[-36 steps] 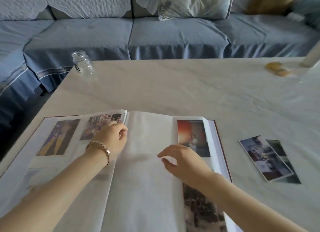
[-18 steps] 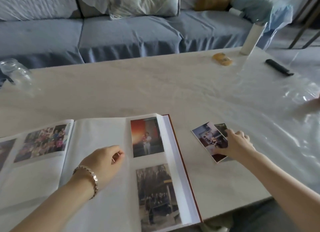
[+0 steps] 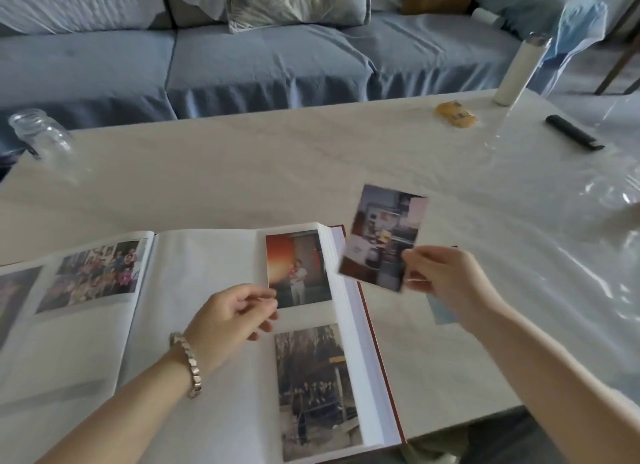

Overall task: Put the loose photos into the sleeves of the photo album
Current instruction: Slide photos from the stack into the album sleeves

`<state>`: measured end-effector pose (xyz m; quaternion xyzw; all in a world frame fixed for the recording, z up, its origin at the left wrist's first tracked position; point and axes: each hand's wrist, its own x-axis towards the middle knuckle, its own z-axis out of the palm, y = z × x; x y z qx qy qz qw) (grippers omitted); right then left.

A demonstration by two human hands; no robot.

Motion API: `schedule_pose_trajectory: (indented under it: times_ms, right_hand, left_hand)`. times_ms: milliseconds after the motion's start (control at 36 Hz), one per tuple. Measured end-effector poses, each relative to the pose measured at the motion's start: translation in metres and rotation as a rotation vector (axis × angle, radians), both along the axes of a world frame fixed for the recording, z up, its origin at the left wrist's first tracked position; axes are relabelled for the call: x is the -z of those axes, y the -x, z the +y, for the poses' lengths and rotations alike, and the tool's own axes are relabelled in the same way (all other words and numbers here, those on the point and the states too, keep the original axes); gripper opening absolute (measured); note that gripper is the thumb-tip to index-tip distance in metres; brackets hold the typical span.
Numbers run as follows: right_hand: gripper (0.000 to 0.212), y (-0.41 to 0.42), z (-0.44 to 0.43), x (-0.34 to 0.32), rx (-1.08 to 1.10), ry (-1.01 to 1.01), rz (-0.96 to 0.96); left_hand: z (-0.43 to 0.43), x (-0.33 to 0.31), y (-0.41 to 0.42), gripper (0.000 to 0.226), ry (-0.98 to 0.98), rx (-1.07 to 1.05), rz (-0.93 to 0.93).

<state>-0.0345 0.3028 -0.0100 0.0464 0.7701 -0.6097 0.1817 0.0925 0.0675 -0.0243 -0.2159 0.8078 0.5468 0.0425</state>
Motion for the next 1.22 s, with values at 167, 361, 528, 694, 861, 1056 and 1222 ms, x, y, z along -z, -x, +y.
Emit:
schedule_pose_trajectory:
  times_ms: [167, 361, 528, 694, 861, 1056, 1222]
  right_hand:
    - [0.015, -0.055, -0.071, -0.003, -0.288, 0.115, -0.072]
    - [0.015, -0.089, -0.138, 0.013, -0.513, 0.035, -0.066]
    - [0.022, -0.1, -0.179, 0.032, -0.709, -0.282, 0.435]
    - [0.041, -0.101, -0.229, 0.036, -1.041, -0.481, 0.714]
    - [0.046, -0.092, -0.274, 0.038, -1.145, -0.602, 0.846]
    - [0.046, -0.087, -0.284, 0.047, -1.153, -0.612, 0.885]
    - [0.045, -0.087, -0.285, 0.053, -1.122, -0.574, 0.891]
  left_hand:
    - [0.013, -0.006, -0.01, 0.025, -0.424, -0.164, 0.06]
    - [-0.026, 0.006, -0.032, 0.016, -0.394, -0.639, 0.25]
    - [-0.092, 0.021, -0.069, 0.031, 0.05, -0.893, 0.335]
    - [-0.153, 0.025, -0.112, 0.044, 0.26, -0.964, 0.33]
    - [-0.197, 0.028, -0.148, 0.052, 0.454, -0.977, 0.171]
    - [-0.22, 0.031, -0.177, 0.049, 0.568, -1.026, 0.15]
    - [-0.231, 0.034, -0.184, 0.046, 0.586, -1.033, 0.185]
